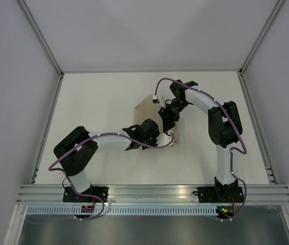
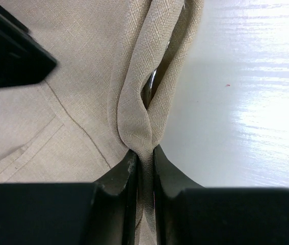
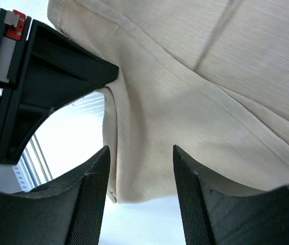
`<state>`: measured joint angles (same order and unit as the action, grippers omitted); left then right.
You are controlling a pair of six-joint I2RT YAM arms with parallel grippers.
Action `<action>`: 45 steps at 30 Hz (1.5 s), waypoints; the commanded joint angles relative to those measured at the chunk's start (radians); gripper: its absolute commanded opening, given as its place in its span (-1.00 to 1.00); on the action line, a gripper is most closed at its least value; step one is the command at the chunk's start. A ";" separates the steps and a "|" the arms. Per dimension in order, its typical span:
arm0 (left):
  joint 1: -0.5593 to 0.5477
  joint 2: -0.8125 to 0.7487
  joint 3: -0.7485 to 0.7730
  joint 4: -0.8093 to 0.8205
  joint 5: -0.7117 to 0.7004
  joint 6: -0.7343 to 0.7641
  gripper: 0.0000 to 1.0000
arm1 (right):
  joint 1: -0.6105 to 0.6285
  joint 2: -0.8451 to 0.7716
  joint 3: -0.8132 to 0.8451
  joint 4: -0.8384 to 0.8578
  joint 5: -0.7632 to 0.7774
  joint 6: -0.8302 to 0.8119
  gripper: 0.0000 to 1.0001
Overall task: Fold the napkin, place the utensils inside, and roll it up
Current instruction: Roll the napkin at the center of the board.
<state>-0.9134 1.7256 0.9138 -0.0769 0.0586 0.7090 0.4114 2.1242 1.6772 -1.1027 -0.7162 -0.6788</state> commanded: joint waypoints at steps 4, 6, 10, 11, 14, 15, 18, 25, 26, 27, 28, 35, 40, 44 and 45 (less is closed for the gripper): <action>0.022 0.069 0.115 -0.213 0.147 -0.103 -0.95 | -0.109 -0.130 -0.046 0.052 -0.100 0.028 0.17; 0.031 0.087 0.167 -0.263 0.196 -0.121 -0.95 | -0.134 -0.164 -0.082 0.084 -0.117 0.036 0.17; 0.057 0.141 0.247 -0.386 0.294 -0.152 -0.95 | -0.200 -0.297 -0.244 0.246 -0.132 0.062 0.16; 0.074 0.150 0.275 -0.400 0.316 -0.164 -0.95 | -0.209 -0.320 -0.273 0.273 -0.134 0.061 0.15; 0.102 0.172 0.312 -0.446 0.391 -0.178 -0.95 | -0.240 -0.407 -0.387 0.383 -0.127 0.068 0.15; 0.108 0.181 0.322 -0.460 0.429 -0.183 -0.95 | -0.255 -0.426 -0.414 0.411 -0.126 0.067 0.15; 0.125 0.229 0.373 -0.515 0.484 -0.195 -0.95 | -0.270 -0.519 -0.532 0.538 -0.105 0.073 0.15; 0.177 0.350 0.508 -0.646 0.636 -0.204 -0.95 | -0.257 -0.831 -0.827 0.820 -0.043 0.041 0.19; 0.192 0.364 0.522 -0.662 0.680 -0.210 -0.95 | -0.244 -0.855 -0.844 0.823 -0.032 0.021 0.21; 0.202 0.397 0.536 -0.690 0.702 -0.215 -0.95 | -0.208 -0.901 -0.862 0.831 0.012 0.009 0.21; 0.209 0.413 0.551 -0.707 0.725 -0.217 -0.95 | -0.186 -0.923 -0.904 0.858 0.030 -0.010 0.21; 0.248 0.503 0.608 -0.762 0.848 -0.232 -0.95 | 0.068 -1.009 -1.056 0.972 0.216 -0.059 0.28; 0.263 0.549 0.628 -0.778 0.883 -0.237 -0.95 | 0.211 -0.954 -1.099 1.049 0.311 -0.093 0.27; 0.266 0.591 0.652 -0.804 0.911 -0.235 -0.95 | 0.293 -0.880 -1.105 1.086 0.392 -0.129 0.28; 0.266 0.594 0.657 -0.805 0.912 -0.235 -0.95 | 0.314 -0.851 -1.100 1.093 0.403 -0.137 0.28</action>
<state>-0.6422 2.2608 1.5574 -0.8547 0.9844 0.4679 0.6827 1.2266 0.5774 -0.1032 -0.3813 -0.7609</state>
